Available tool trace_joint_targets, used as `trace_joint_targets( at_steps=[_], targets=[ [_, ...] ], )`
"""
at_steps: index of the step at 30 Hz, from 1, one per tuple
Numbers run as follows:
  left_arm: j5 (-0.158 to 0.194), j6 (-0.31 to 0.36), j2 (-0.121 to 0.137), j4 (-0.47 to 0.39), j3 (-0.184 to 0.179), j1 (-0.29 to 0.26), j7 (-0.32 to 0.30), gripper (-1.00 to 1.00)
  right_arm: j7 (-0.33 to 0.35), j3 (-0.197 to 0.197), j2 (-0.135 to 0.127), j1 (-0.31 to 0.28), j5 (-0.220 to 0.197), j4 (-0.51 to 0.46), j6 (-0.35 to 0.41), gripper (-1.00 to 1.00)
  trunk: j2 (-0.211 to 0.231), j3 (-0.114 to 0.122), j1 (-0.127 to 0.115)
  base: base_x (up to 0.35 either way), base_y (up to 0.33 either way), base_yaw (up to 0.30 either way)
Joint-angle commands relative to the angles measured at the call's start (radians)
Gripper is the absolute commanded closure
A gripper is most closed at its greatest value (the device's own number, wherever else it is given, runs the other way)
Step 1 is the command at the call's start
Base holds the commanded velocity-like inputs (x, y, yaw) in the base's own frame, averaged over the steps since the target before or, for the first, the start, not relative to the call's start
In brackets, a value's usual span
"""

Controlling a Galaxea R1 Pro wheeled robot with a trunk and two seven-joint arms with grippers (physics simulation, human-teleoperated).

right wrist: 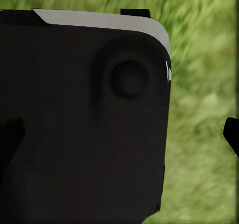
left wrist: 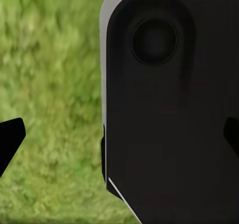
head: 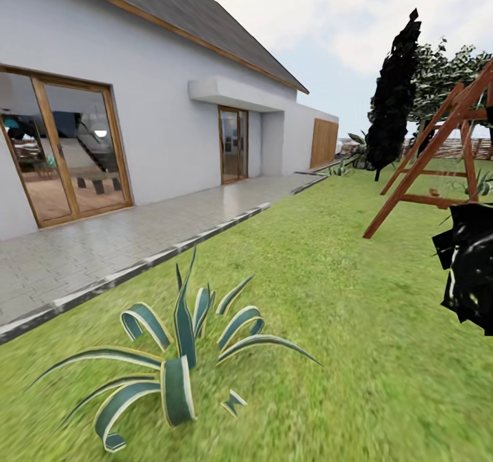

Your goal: Take the three Easter eggs out of the wicker basket on the lawn in the garden, then place them on the lawn next to a single tree (choose any tree) so that all three eggs are next to the same tree and none are left in the basket.

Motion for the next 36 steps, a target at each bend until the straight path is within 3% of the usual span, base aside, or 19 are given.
trace_joint_targets(
  at_steps=[1, 12, 22, 28, 36],
  targets=[
    [0.001, 0.001, 0.0, 0.0, 0.0, 0.0, 0.0, -1.0, 0.0, 0.001, 0.0, -0.001, 0.001, 0.002, 0.0, -1.0, 0.0, -0.001, 0.0, 0.128, -0.051, 0.008],
    [0.002, 0.001, 0.0, -0.001, -0.001, 0.0, 0.0, -1.0, 0.001, 0.001, 0.0, -0.001, 0.001, 0.002, 0.0, -1.0, 0.0, -0.001, 0.0, 0.245, -0.008, 0.005],
    [0.002, 0.001, 0.0, -0.002, 0.0, 0.0, 0.0, -1.0, 0.001, 0.001, 0.0, -0.001, 0.001, 0.002, 0.0, -1.0, 0.0, -0.001, 0.0, 0.276, 0.0, 0.225],
    [0.002, 0.0, 0.0, -0.002, 0.001, 0.0, 0.001, -1.0, 0.001, 0.001, 0.0, -0.001, 0.001, 0.002, 0.0, -1.0, 0.0, -0.001, 0.0, 0.052, -0.001, 0.233],
    [0.002, 0.0, 0.0, -0.002, 0.002, 0.0, 0.001, -1.0, 0.003, 0.001, 0.0, -0.001, 0.001, 0.002, 0.0, -1.0, 0.0, -0.001, 0.0, 0.002, -0.13, 0.034]
  ],
)
